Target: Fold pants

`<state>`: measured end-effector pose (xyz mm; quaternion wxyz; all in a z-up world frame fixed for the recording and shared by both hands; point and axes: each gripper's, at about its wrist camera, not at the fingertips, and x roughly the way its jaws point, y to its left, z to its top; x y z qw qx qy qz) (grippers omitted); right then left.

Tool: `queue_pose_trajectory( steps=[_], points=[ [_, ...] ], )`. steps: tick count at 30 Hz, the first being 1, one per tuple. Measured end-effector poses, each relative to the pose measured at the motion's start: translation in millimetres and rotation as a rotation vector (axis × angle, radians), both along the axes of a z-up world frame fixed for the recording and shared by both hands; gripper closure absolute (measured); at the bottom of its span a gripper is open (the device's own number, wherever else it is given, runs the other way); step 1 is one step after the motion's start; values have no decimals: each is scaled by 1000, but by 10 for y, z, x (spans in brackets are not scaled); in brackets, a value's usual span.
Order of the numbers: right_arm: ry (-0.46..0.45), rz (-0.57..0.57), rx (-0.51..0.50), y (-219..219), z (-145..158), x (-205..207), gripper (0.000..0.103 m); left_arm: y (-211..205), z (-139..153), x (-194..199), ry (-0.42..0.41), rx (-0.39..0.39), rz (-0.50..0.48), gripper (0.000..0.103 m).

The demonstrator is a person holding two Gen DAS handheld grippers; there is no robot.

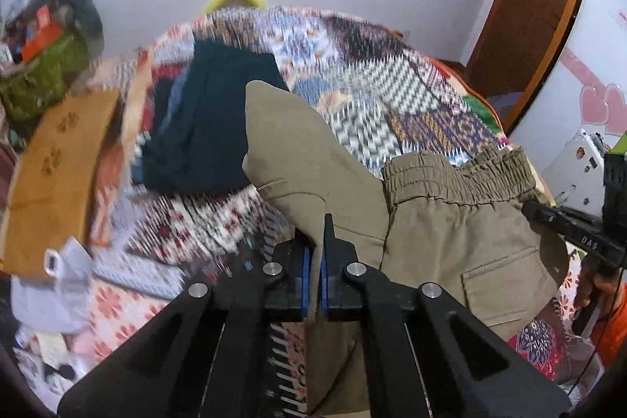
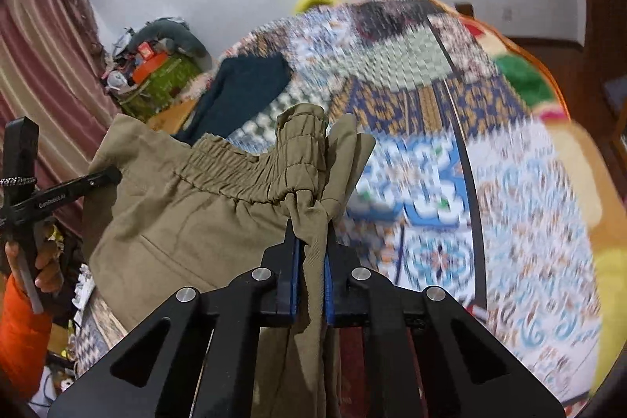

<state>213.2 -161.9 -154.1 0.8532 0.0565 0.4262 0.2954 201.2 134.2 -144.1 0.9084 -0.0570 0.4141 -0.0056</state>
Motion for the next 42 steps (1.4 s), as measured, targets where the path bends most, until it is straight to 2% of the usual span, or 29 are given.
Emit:
queue_pose_trajectory(
  steps=[9,14,19,24,29,33,37,39,42],
  points=[
    [-155,37,9,382,536,377,95,289,527,256,-119,83,60,100],
    [-209,57,2,719,709,662,95,577,641,480,-148,109,111,100],
    [-217,75,-5,1122,705,974,95,930,589,765,-141,130,174,100],
    [-207,109,-40,1568,549,1259,95,1347,389,1109,-107,164,235,100],
    [-185,148,-62,1933,269,1540,95,1725,65,1400,-66,146,274,100],
    [-170,159,-74,2146,7,1742,95,1939,-325,1648,-15,119,295,100],
    [-121,164,-110,2276,-278,1904,94,2099,-769,1842,80,55,322,99],
    [-83,176,-143,2317,-435,1951,93,2156,-967,1860,122,50,353,97],
    [-70,182,-184,2325,-525,1941,85,2206,-1094,1785,136,58,383,84]
  ],
)
